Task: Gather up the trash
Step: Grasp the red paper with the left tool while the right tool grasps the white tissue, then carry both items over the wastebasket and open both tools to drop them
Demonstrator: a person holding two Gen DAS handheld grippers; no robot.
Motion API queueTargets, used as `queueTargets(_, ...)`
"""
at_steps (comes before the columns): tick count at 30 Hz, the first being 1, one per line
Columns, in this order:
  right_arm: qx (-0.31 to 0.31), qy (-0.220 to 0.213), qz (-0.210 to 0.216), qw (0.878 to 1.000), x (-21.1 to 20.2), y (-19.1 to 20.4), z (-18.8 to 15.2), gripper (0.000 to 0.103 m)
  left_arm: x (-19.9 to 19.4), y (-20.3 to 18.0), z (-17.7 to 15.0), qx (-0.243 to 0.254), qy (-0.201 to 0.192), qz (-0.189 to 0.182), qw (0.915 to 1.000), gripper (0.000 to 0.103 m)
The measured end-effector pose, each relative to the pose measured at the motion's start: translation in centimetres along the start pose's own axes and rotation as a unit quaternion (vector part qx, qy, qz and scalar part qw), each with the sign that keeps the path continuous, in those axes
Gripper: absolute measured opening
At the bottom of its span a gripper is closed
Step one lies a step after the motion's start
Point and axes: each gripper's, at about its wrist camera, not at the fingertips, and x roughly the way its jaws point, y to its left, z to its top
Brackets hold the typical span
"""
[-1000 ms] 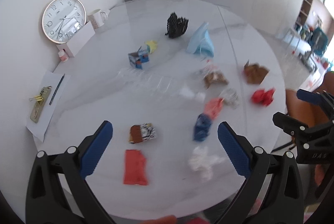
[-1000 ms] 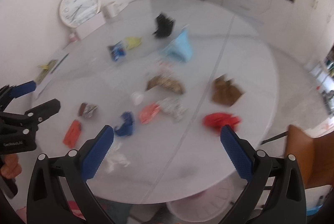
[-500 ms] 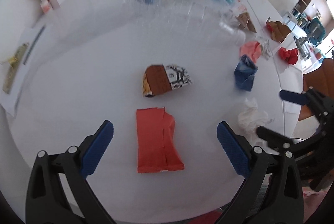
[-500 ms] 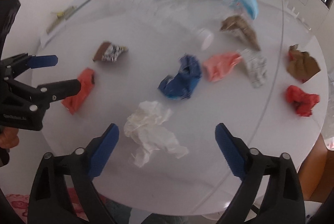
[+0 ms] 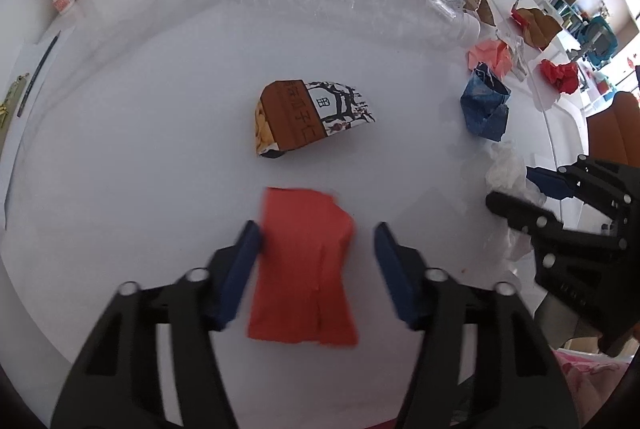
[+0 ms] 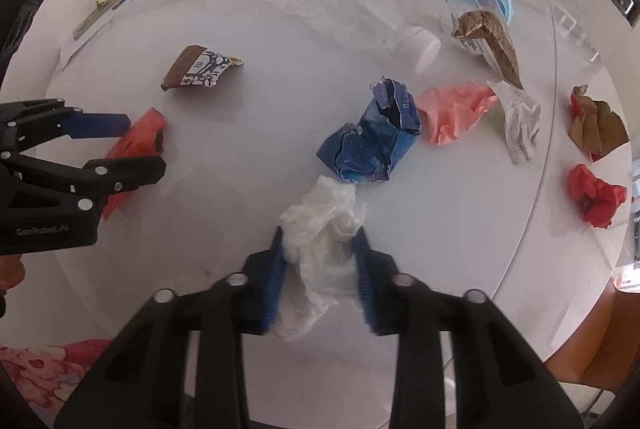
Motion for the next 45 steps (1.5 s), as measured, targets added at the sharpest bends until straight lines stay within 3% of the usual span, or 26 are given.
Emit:
queueTargets(9, 0.026, -0.018, 0.019, 0.999, -2.5, -3.0, -0.6, 0.024, -0.6, 0.5, 0.2, -0.009, -0.005, -0.015, 0.9998, 0.039)
queueTargets(16, 0.06, -0.046, 0.03, 0.997, -6.5, -6.6, -2.2, 0.023, -3.5, -3.2, 0.9, 0.025, -0.019, -0.03, 0.999, 0.039)
queueTargets(21, 0.118, -0.069, 0.006, 0.991, -10.7, -11.8, -5.6, 0.024, -7.3, -10.3, 2.1, 0.085, -0.04, -0.086, 0.9919, 0.039)
queueTargets(25, 0.169, -0.074, -0.038, 0.982, -13.8, -17.4, -11.0, 0.024, -8.8, -18.9, 2.7, 0.155, -0.052, -0.145, 0.9758, 0.039)
queueTargets(30, 0.208, -0.065, -0.07, 0.974, -15.7, -22.7, -17.1, 0.024, -6.4, -28.1, 2.5, 0.211, -0.027, -0.185, 0.9594, 0.039)
queueTargets(33, 0.221, -0.064, -0.073, 0.971, -16.3, -24.6, -19.4, 0.024, -4.5, -32.0, 1.8, 0.23, -0.011, -0.185, 0.9554, 0.039)
queueTargets(38, 0.226, -0.057, -0.063, 0.97, -16.1, -26.2, -21.3, 0.025, -2.7, -35.9, 1.3, 0.246, 0.005, -0.169, 0.9543, 0.052)
queueTargets(41, 0.223, -0.054, -0.051, 0.972, -15.7, -26.8, -21.7, 0.026, -2.6, -36.6, 1.5, 0.24, 0.007, -0.161, 0.9571, 0.068)
queueTargets(45, 0.216, -0.053, -0.036, 0.974, -15.2, -26.9, -21.7, 0.026, -2.9, -36.8, 2.0, 0.229, 0.006, -0.146, 0.9622, 0.076)
